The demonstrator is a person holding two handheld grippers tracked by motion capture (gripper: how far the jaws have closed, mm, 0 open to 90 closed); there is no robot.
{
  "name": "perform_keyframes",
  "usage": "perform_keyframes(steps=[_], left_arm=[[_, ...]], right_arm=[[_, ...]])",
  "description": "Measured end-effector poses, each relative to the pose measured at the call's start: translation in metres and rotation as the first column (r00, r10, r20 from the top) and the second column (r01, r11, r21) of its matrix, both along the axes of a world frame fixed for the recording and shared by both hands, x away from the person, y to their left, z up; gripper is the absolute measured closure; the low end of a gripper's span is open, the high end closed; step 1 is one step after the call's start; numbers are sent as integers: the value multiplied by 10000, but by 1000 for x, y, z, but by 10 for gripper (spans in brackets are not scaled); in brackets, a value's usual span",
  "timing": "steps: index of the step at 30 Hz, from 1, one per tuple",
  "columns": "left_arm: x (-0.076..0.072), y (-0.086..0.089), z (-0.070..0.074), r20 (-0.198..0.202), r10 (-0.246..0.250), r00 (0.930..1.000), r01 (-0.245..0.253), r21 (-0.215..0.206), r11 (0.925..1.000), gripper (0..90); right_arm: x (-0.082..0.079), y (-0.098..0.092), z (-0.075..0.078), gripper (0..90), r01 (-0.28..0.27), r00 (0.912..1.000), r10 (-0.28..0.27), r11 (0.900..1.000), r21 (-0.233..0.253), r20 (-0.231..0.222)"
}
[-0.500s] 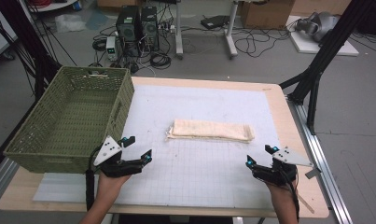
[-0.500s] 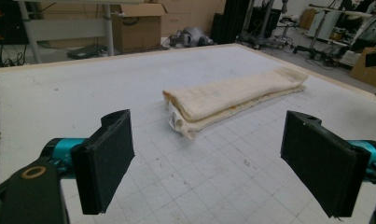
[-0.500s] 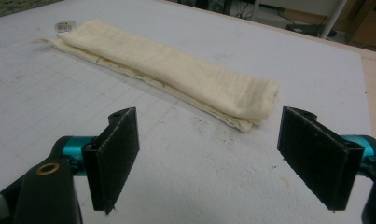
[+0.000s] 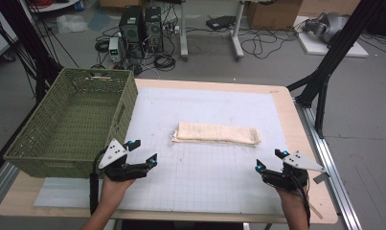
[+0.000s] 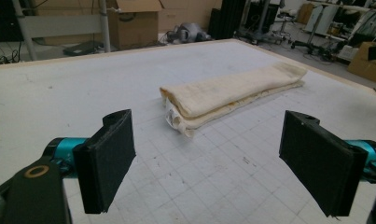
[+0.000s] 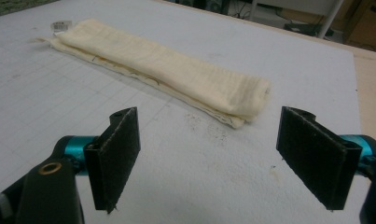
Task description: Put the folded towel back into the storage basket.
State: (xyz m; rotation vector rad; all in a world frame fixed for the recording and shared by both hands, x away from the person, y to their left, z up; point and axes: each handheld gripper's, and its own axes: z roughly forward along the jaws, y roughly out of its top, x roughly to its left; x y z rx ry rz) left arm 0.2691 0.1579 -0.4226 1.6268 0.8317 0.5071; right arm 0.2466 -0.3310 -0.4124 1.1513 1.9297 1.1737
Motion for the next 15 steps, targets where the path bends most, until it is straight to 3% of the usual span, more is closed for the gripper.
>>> perform_keyframes(steps=[9,15], left_arm=[[0,-7,1,-245,-281,9993,290,335,9990,184],[2,-9,4,-253,-401,9989,406,192,9990,184]], right_arm=[[-2,3,0,177,-43,9999,43,10000,33,-114],[0,2,-3,172,-71,9995,72,10000,32,-300]])
